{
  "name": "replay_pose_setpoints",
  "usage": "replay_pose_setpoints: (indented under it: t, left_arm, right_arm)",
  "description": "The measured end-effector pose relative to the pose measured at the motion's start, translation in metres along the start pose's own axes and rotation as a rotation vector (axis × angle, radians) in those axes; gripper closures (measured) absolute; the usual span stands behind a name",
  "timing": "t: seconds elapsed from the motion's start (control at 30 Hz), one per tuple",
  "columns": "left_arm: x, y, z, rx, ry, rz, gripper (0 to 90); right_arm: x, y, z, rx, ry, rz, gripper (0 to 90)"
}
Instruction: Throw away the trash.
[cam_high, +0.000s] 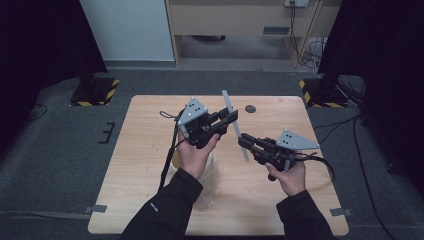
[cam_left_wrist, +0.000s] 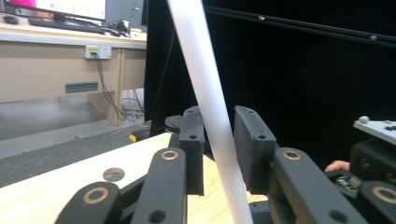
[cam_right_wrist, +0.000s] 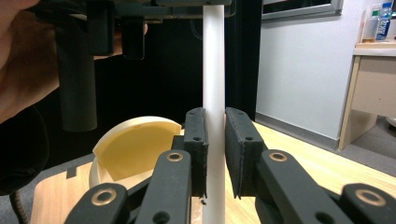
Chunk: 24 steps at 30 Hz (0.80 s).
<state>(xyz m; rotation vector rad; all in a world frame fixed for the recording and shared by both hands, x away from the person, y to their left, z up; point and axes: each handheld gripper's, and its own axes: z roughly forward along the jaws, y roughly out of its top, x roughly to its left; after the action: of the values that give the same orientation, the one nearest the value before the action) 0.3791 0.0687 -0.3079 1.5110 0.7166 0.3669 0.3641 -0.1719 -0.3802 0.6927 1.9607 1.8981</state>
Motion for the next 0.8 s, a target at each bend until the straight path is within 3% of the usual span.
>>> replay_pose_setpoints:
  t: [0.3, 0.5, 0.53, 0.7, 0.77, 0.8]
  left_arm:
    - [-0.002, 0.001, -0.002, -0.003, -0.031, 0.001, 79.1]
    - [-0.002, 0.005, -0.007, -0.031, -0.039, -0.003, 78.9]
    - [-0.002, 0.008, -0.011, -0.04, -0.041, -0.002, 78.9]
    - [-0.001, 0.015, -0.023, -0.069, -0.046, 0.006, 78.9]
    - [0.0, 0.016, -0.027, -0.071, -0.047, 0.009, 78.9]
    - [0.001, 0.018, -0.034, -0.081, -0.043, 0.014, 78.9]
  right_arm:
    - [-0.003, 0.0, -0.002, -0.007, -0.01, 0.022, 73.3]
    - [-0.012, 0.001, -0.009, -0.019, -0.057, 0.031, 65.3]
    - [-0.017, -0.002, -0.01, -0.014, -0.086, 0.039, 60.9]
    - [-0.03, -0.018, -0.01, 0.087, -0.187, 0.037, 51.6]
    - [-0.033, -0.023, -0.009, 0.11, -0.202, 0.031, 50.7]
    - [-0.038, -0.031, -0.009, 0.148, -0.225, 0.031, 48.8]
